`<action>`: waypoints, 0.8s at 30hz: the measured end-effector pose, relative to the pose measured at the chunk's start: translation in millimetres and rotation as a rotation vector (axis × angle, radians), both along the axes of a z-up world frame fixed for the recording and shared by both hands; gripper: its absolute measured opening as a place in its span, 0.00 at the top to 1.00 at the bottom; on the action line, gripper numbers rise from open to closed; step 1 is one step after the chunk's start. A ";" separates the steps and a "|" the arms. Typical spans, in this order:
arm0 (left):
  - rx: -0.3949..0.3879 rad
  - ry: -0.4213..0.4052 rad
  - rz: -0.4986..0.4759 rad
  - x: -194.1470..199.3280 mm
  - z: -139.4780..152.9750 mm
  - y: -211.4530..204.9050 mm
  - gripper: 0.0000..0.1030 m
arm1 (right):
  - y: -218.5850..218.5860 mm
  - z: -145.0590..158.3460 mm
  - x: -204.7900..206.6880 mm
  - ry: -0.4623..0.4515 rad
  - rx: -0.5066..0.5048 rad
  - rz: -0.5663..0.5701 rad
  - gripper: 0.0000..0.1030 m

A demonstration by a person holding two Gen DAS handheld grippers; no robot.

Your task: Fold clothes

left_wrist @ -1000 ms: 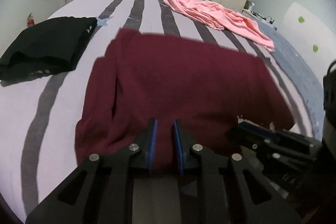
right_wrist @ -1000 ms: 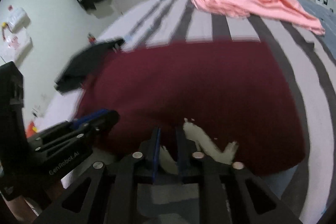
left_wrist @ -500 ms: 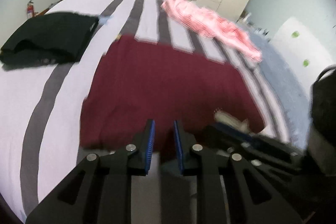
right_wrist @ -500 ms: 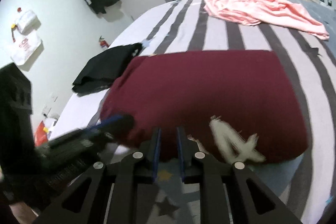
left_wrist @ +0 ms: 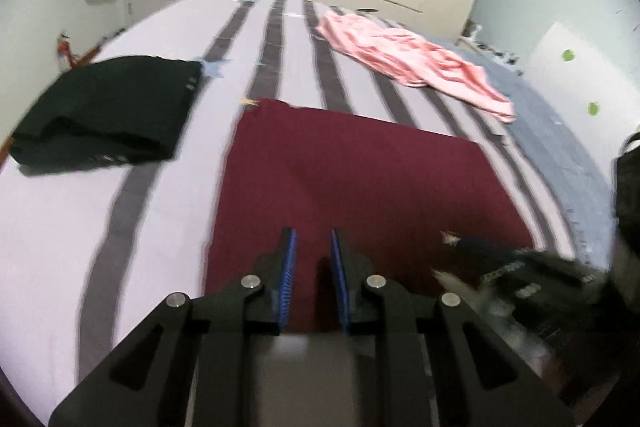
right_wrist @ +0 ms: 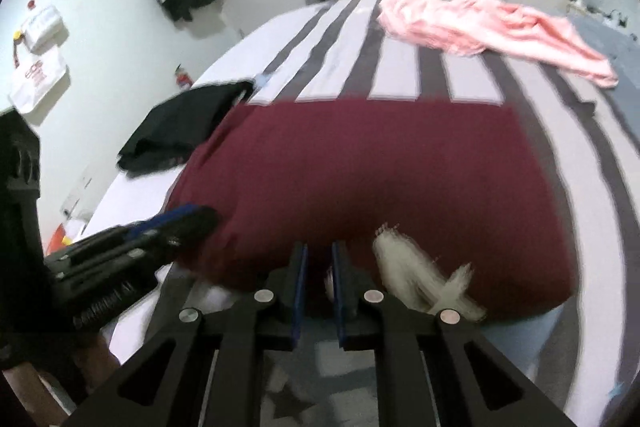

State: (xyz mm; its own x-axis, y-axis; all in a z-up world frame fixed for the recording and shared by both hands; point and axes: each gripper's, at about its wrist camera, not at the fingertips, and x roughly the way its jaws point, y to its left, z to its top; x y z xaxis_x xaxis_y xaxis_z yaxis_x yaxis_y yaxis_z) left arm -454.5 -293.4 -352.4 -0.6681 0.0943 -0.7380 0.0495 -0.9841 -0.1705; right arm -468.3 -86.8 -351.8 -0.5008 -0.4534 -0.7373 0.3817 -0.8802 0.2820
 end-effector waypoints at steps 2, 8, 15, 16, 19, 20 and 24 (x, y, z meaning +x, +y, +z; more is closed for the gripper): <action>-0.026 -0.014 -0.002 -4.3 -10.5 -7.7 0.85 | 10.4 -4.1 -8.8 0.006 0.028 -0.037 0.90; 0.009 -0.024 -0.029 -4.9 -29.7 -17.8 0.86 | 32.3 -38.5 -16.0 -0.009 0.076 -0.069 0.98; -0.030 0.024 -0.011 -15.6 6.2 -22.4 0.86 | 37.9 -9.9 -27.5 0.019 0.079 -0.109 0.97; -0.039 0.020 -0.002 -20.1 5.8 -25.5 0.86 | 41.4 -9.2 -30.6 0.025 0.082 -0.117 0.96; -0.050 -0.021 0.005 -33.8 -13.3 -30.6 0.86 | 50.9 -21.6 -40.4 0.013 0.110 -0.124 0.98; -0.060 -0.036 -0.002 -35.4 -22.2 -29.9 0.86 | 53.3 -27.3 -41.7 0.012 0.116 -0.113 0.99; -0.081 -0.051 0.002 -36.1 -22.9 -26.3 0.86 | 55.0 -28.9 -46.5 0.010 0.130 -0.088 0.99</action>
State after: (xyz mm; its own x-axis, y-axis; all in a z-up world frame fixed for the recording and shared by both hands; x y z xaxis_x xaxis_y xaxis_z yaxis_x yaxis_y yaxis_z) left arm -490.6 -319.7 -375.3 -0.6296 0.0314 -0.7763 0.0582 -0.9945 -0.0874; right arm -514.7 -31.9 -380.7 -0.5422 -0.3084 -0.7816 0.3039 -0.9392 0.1598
